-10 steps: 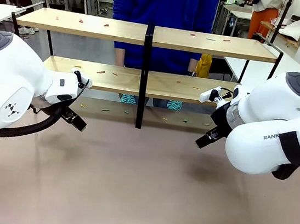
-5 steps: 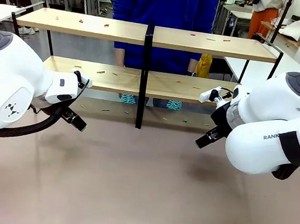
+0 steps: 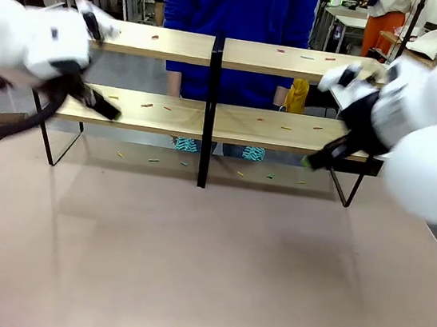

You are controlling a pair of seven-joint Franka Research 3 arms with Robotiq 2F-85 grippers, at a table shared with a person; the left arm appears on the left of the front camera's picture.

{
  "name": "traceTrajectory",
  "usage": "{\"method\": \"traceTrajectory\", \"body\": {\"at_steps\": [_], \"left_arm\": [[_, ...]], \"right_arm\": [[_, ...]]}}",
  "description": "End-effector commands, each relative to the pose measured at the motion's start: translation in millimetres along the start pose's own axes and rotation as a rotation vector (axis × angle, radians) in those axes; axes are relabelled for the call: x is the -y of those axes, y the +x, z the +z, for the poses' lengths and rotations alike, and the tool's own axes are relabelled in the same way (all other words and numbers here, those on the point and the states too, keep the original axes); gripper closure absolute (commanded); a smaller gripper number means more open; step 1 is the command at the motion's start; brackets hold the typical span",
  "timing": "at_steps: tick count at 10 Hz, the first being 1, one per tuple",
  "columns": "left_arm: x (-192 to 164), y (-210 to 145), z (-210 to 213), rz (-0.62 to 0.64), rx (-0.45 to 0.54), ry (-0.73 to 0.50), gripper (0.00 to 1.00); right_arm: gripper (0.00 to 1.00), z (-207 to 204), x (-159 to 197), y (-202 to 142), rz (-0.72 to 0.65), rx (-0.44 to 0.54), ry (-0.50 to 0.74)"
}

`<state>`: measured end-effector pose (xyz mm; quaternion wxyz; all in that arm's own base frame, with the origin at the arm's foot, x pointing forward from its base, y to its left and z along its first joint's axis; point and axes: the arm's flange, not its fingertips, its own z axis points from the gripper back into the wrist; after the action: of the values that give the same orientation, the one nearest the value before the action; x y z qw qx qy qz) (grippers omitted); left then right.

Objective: Clean the shelves.
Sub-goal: Pick up the Duster when the human hands it over.

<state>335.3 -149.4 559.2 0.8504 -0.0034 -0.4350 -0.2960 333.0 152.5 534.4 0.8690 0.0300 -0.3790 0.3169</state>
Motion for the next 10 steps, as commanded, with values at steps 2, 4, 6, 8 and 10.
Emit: {"method": "traceTrajectory", "body": {"at_steps": [2, 4, 6, 8, 10], "left_arm": [[53, -99, 120, -0.085, 0.181, 0.016, 0.00], [9, 17, 63, -0.035, 0.097, 0.014, 0.00], [29, 24, 121, -0.069, 0.138, -0.059, 0.00], [32, 28, 127, -0.007, 0.135, -0.031, 0.00], [31, 32, 132, 0.151, 0.178, 0.002, 0.00]], "right_arm": [[0.00, 113, -22, -80, 0.135, 0.237, 0.036], [0.00, 106, -4, 9, 0.060, 0.168, -0.009], [0.00, 67, 4, 28, -0.017, 0.104, 0.004], [0.00, 72, 8, 33, -0.035, 0.105, -0.024], [0.00, 66, 9, 36, -0.038, 0.090, -0.017]]}}
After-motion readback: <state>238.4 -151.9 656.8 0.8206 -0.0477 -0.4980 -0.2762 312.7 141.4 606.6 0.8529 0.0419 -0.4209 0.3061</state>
